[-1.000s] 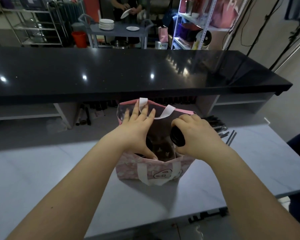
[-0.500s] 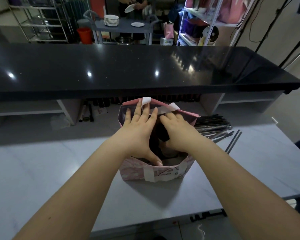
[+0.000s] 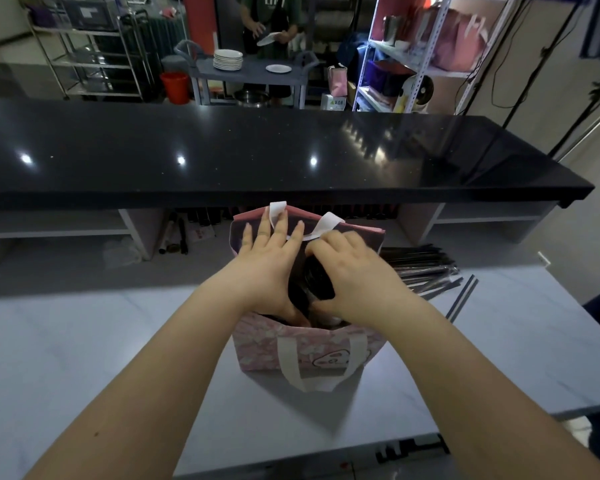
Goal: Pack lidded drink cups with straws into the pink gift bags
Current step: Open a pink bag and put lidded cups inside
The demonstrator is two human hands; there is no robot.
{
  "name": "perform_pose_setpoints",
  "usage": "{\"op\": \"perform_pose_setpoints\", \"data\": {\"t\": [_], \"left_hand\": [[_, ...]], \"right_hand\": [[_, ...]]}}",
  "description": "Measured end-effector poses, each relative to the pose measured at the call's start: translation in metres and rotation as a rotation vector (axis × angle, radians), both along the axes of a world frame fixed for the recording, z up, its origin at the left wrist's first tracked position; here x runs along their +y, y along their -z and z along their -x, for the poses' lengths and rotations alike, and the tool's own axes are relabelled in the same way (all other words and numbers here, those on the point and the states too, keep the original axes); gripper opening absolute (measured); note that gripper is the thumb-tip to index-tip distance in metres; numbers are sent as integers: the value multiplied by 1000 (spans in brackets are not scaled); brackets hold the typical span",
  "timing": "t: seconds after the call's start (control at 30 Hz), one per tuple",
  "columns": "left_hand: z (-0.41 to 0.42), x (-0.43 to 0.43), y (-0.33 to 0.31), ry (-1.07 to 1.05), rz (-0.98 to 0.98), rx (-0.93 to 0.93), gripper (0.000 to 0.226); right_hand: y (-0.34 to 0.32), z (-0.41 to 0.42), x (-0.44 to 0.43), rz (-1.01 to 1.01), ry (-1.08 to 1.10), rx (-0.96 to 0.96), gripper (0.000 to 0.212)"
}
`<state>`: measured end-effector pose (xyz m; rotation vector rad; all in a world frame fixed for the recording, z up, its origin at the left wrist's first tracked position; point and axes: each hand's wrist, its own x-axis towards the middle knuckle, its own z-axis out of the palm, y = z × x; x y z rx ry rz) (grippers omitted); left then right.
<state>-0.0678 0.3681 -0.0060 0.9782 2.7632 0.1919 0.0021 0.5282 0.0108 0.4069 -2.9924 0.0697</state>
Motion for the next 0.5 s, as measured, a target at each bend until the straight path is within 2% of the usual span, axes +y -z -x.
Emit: {"op": "perform_pose_setpoints", "data": {"t": [0.17, 0.3, 0.4, 0.5], "left_hand": [[-12, -1, 6, 9, 56, 36, 154], [-22, 3, 8, 35, 72, 60, 158], [-26, 4, 8, 42, 77, 76, 157], [-27, 3, 8, 30, 58, 99, 153]], "right_hand": [[23, 9, 16, -105, 167, -118, 64], [41, 28, 20, -171, 218, -181, 77], [53, 40, 19, -81, 236, -191, 92], [63, 42, 22, 5, 248, -187, 97]]}}
